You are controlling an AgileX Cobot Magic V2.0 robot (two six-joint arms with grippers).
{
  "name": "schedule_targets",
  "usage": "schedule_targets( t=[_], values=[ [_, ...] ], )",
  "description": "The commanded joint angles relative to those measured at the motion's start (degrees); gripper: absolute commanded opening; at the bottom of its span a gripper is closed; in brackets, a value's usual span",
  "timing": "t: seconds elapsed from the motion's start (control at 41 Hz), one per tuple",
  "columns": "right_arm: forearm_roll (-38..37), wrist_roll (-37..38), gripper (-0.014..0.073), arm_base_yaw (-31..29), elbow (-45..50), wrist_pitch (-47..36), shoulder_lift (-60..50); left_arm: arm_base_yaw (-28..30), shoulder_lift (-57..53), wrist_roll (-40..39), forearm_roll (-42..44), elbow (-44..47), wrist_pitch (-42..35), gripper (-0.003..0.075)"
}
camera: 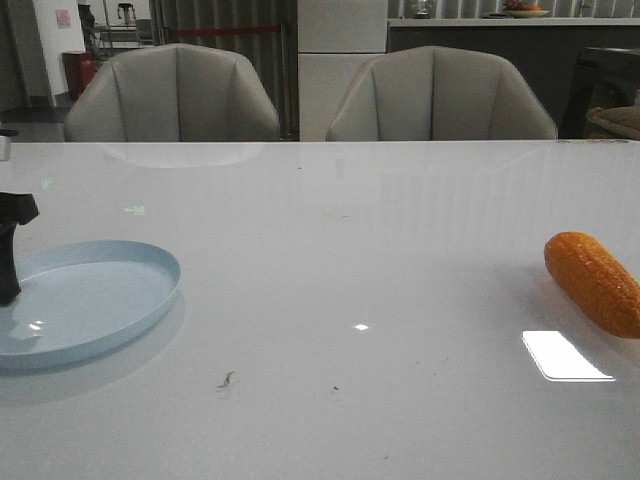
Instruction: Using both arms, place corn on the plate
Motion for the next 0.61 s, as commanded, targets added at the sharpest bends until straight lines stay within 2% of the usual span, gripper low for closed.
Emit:
schedule_targets(
  t=[0.0, 0.024, 0.098, 0.244, 0.44, 0.586],
  values=[
    [-0.3, 0.0, 0.0492, 0.1, -2.1, -3.7, -0.7, 0.0, -1.6, -0.3, -0.9, -1.2, 0.5, 0.0433],
    [-0.3, 0.0, 0.0492, 0.1, -2.1, -3.7, -0.7, 0.0, -1.6, -0.3, -0.9, -1.2, 0.5, 0.0421],
    [-0.3, 0.0, 0.0492, 0.1, -2.1, -3.6, -0.7, 0.0, -1.6, -0.3, -0.9, -1.2, 0.7, 0.0325],
    [-0.3, 0.0, 0.0492, 0.1, -2.1, -3.6, -0.7, 0.0, -1.6, -0.3, -1.0, -1.2, 0.9, 0.0086],
    [-0.3, 0.0, 0.0492, 0.1, -2.1, -3.4, -0.7, 0.0, -1.6, -0.6, -1.1, -1.6, 1.3, 0.0096],
    [-0.3, 0.0, 0.0492, 0.1, -2.1, -3.0, -0.7, 0.0, -1.8, -0.6, -6.9, -3.6, 2.0, 0.0096]
  ],
)
